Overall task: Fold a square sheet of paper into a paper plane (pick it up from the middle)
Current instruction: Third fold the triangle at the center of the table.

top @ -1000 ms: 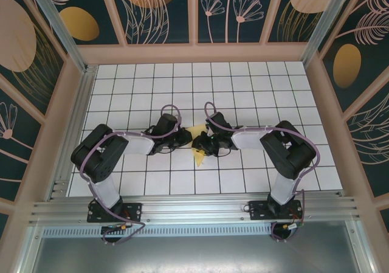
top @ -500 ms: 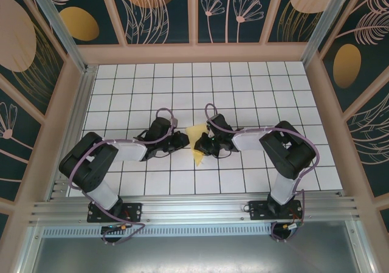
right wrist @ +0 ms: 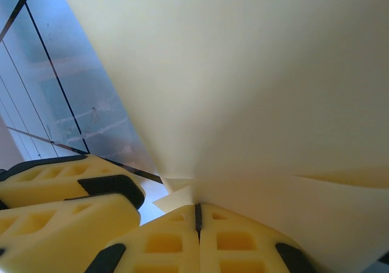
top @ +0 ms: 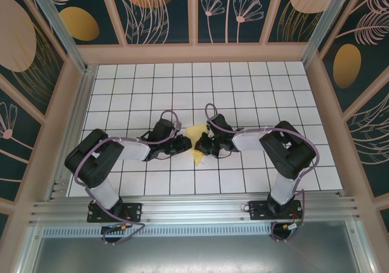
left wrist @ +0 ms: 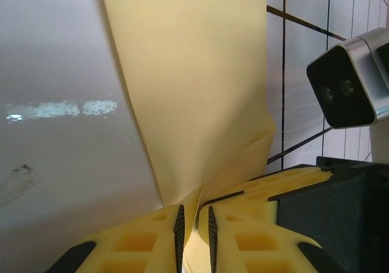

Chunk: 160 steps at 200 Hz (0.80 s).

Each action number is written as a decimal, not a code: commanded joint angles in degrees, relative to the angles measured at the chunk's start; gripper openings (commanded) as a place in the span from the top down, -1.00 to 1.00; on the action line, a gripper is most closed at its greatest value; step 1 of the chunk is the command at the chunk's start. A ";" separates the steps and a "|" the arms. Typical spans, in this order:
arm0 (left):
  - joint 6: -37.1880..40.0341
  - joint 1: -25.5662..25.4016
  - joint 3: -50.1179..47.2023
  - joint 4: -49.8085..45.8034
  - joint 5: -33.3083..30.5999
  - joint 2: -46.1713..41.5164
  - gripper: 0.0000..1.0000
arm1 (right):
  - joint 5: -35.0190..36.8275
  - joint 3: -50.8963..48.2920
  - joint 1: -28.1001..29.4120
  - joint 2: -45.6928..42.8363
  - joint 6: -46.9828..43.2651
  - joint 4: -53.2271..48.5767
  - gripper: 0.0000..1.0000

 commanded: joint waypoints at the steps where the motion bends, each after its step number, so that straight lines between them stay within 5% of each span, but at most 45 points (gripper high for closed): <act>1: 1.54 -0.32 1.63 -0.22 1.63 1.92 0.64 | 1.70 -1.46 0.28 2.48 -0.70 -1.89 1.00; 84: 2.38 -0.49 2.04 -0.48 2.33 3.69 0.66 | 1.61 -1.22 0.29 2.69 -0.75 -2.07 1.00; 160: 4.92 -0.84 2.62 -5.70 -2.05 4.35 0.97 | 0.26 -1.16 0.20 -0.84 -0.85 -0.78 1.00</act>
